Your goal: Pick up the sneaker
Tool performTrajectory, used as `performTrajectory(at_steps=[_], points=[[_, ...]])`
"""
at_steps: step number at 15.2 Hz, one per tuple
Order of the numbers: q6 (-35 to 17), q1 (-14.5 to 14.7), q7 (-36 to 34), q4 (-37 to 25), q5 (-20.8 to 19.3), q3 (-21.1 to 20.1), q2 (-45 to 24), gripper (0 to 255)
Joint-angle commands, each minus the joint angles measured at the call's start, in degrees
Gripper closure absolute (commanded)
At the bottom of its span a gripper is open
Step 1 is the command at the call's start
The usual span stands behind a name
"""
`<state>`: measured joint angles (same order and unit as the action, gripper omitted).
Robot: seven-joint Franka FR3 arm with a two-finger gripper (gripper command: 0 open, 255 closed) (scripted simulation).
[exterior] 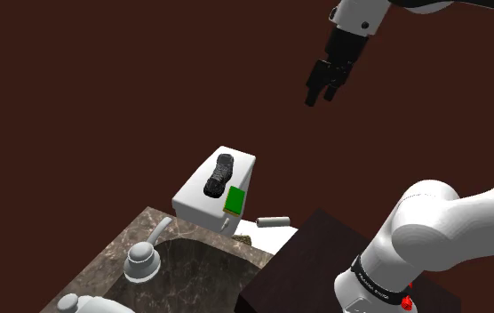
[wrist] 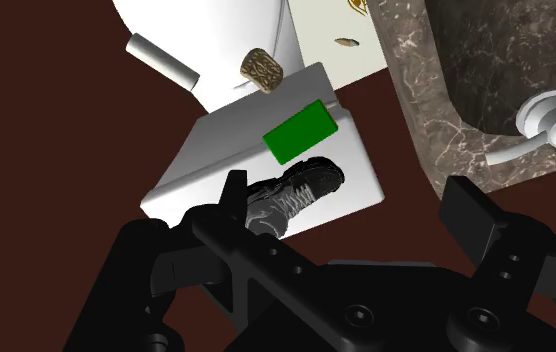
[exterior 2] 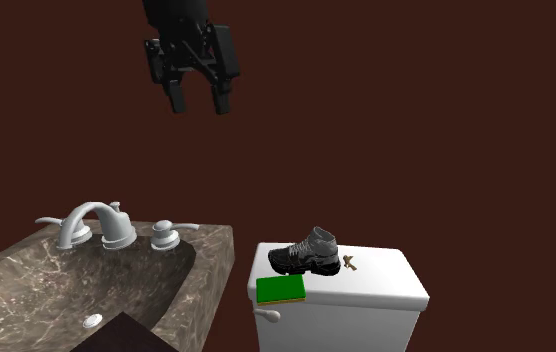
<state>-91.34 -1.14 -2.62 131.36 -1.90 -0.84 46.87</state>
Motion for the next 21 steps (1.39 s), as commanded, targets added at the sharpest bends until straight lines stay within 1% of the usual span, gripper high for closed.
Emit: performTrajectory(at_steps=[1,6,11,16,21], points=[[0.0,0.0,0.0,0.0,0.0,0.0,0.0,0],[-8.28,0.24,3.61,1.5,-0.57,2.6,-7.61,0],[-15.96,0.65,7.31,1.0,-0.51,5.01,-16.67,0],[-22.63,1.18,11.28,-1.47,0.42,7.12,-26.81,0],[-27.94,1.61,15.6,-5.86,2.38,8.7,-37.63,0]])
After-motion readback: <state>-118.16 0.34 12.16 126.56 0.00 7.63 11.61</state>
